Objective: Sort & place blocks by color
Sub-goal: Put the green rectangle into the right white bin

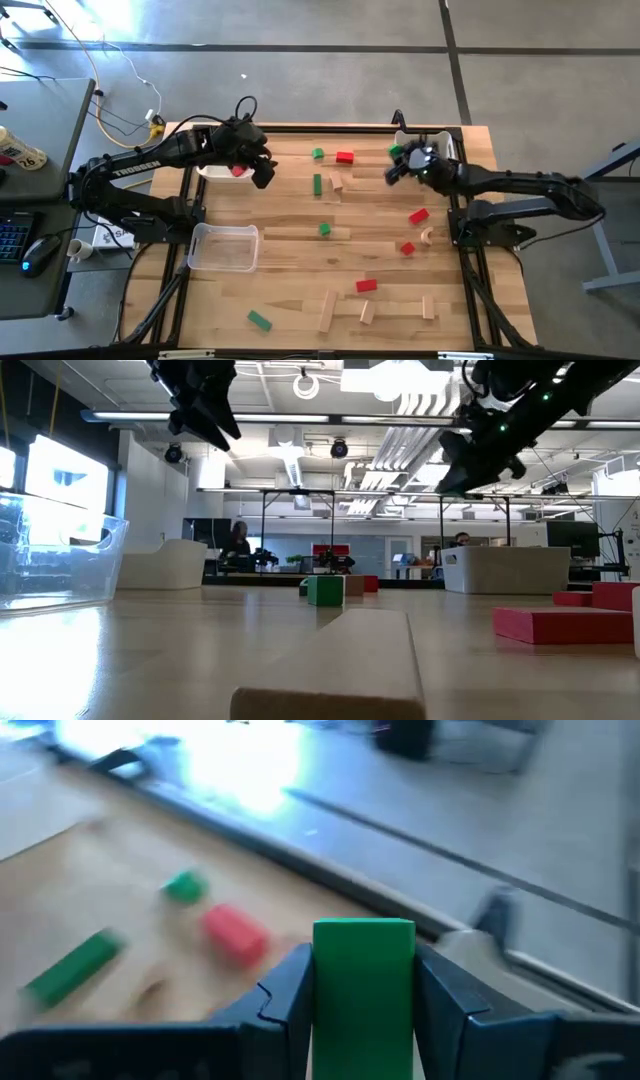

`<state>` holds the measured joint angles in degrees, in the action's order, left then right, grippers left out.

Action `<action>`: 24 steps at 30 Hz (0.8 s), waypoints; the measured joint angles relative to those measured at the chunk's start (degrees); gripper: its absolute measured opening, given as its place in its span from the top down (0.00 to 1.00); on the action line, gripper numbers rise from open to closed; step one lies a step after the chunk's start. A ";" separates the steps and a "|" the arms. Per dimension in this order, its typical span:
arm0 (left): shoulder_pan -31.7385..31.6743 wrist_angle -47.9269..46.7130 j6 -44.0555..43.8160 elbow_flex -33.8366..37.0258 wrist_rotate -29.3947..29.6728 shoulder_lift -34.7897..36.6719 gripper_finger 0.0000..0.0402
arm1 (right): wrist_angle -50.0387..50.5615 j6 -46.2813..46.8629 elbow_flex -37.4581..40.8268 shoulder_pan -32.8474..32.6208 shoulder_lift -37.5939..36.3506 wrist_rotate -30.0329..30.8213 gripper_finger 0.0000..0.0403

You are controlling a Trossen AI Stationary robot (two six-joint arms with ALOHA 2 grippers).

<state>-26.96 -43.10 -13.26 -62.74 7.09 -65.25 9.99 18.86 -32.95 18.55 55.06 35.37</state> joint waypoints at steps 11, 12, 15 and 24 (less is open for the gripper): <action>0.00 0.03 0.00 0.02 0.90 0.00 0.46 | 10.61 16.74 -0.02 11.40 -0.37 5.32 0.74; 0.00 0.04 0.00 0.01 0.90 0.00 0.46 | 11.37 18.11 -0.02 12.42 0.15 4.48 0.74; 0.00 0.04 0.00 0.01 0.91 0.00 0.45 | 12.83 20.77 -0.02 15.34 2.06 1.13 0.74; 0.02 0.07 0.00 0.01 0.96 0.00 0.46 | 12.71 22.31 -0.02 21.38 9.94 -2.81 0.74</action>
<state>-26.94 -43.03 -13.26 -62.73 8.05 -65.25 22.69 41.17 -32.97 39.94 65.00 32.56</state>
